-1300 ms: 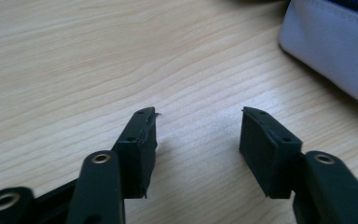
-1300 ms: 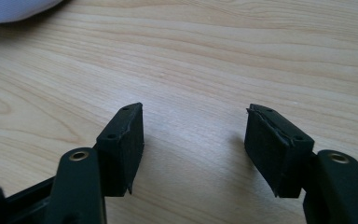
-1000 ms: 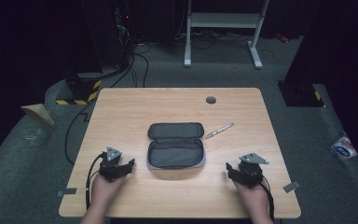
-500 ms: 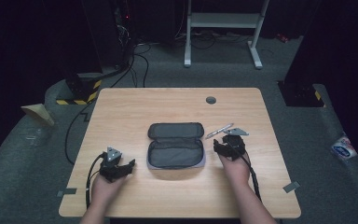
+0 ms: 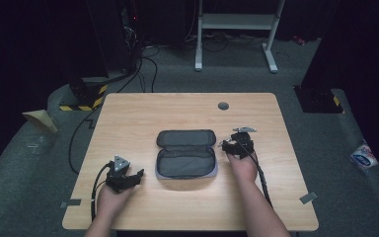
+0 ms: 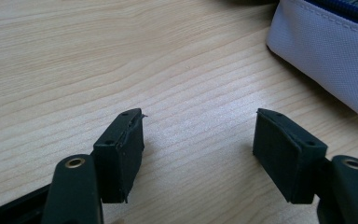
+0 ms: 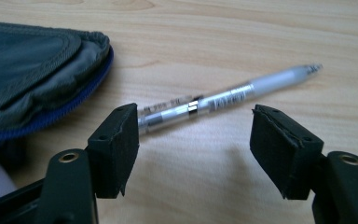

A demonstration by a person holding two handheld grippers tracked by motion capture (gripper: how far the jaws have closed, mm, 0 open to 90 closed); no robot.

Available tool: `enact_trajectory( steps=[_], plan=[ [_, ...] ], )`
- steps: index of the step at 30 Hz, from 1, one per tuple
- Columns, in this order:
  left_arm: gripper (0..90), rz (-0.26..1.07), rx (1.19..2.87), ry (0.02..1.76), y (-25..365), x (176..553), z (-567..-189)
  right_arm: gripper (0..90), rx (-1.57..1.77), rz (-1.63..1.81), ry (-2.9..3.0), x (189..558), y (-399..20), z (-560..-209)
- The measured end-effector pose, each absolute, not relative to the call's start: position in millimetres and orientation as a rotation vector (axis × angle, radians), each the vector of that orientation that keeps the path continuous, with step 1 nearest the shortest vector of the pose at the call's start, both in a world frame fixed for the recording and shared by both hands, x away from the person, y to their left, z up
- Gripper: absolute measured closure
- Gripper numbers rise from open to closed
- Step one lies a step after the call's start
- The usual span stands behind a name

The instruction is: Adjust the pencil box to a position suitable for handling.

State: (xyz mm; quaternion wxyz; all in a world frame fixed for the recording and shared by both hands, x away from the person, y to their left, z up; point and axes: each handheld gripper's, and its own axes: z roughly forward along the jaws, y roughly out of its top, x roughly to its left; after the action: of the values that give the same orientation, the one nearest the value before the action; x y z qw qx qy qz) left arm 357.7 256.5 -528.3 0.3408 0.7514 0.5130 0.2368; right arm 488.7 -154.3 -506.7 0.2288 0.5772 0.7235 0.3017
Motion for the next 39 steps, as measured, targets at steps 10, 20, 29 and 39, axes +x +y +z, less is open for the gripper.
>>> enact_trajectory(
  steps=[10,20,29,39],
  plan=[
    [33.7,0.613,1.964,1.32,256.3,357.3,-528.2,29.9,1.598,0.759,1.96,507.1,-141.8,-509.2],
    [33.7,0.61,1.966,1.315,256.4,357.4,-528.2,33.2,1.628,0.764,1.98,502.7,-150.1,-509.8],
    [33.7,0.61,1.966,1.314,256.3,357.8,-528.2,35.6,1.616,0.786,2.027,481.9,-164.7,-510.9],
    [33.6,0.609,1.966,1.315,256.2,357.8,-528.3,42.1,1.543,0.767,2.052,451.5,-190.3,-510.7]
  ],
)
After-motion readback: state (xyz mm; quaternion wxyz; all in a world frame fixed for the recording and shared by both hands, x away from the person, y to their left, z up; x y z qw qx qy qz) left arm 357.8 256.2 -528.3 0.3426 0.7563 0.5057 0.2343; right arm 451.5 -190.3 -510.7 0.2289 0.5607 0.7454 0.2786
